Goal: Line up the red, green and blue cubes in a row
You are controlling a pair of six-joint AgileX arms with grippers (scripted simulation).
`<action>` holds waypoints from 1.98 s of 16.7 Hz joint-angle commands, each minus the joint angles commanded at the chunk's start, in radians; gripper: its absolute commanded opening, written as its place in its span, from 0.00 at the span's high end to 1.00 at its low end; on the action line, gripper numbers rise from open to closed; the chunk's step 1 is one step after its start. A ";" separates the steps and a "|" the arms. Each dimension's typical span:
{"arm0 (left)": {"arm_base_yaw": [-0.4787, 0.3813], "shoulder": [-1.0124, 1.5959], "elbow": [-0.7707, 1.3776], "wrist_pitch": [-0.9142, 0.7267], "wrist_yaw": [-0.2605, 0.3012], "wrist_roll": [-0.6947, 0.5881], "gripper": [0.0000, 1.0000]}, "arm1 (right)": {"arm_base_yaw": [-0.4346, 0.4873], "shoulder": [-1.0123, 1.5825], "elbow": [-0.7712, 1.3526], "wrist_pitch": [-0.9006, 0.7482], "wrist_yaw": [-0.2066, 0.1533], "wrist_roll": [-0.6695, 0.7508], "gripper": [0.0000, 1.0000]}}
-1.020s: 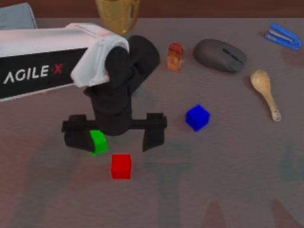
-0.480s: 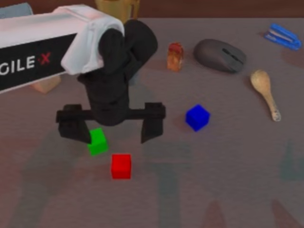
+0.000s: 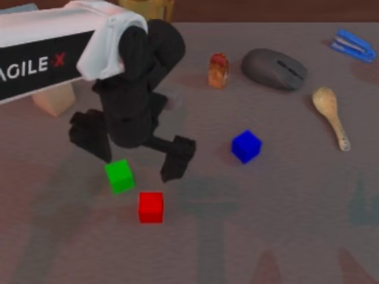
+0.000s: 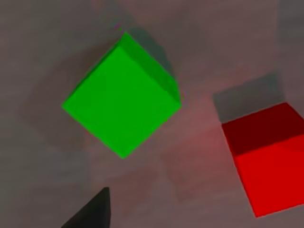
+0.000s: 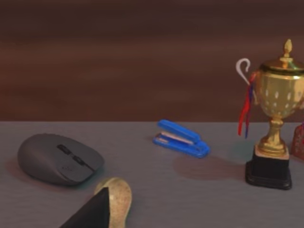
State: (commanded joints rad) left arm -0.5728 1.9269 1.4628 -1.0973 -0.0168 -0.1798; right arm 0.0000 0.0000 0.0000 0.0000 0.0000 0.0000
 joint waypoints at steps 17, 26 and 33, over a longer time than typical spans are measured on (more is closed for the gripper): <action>0.150 0.047 0.034 0.003 0.018 0.912 0.00 | 0.000 0.000 0.000 0.000 0.000 0.000 0.00; 0.150 0.132 -0.089 0.212 0.019 0.913 0.00 | 0.000 0.000 0.000 0.000 0.000 0.000 0.00; 0.152 0.179 -0.153 0.322 0.019 0.916 0.00 | 0.000 0.000 0.000 0.000 0.000 0.000 0.00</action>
State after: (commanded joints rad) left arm -0.4207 2.1058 1.3099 -0.7748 0.0022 0.7359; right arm 0.0000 0.0000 0.0000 0.0000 0.0000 0.0000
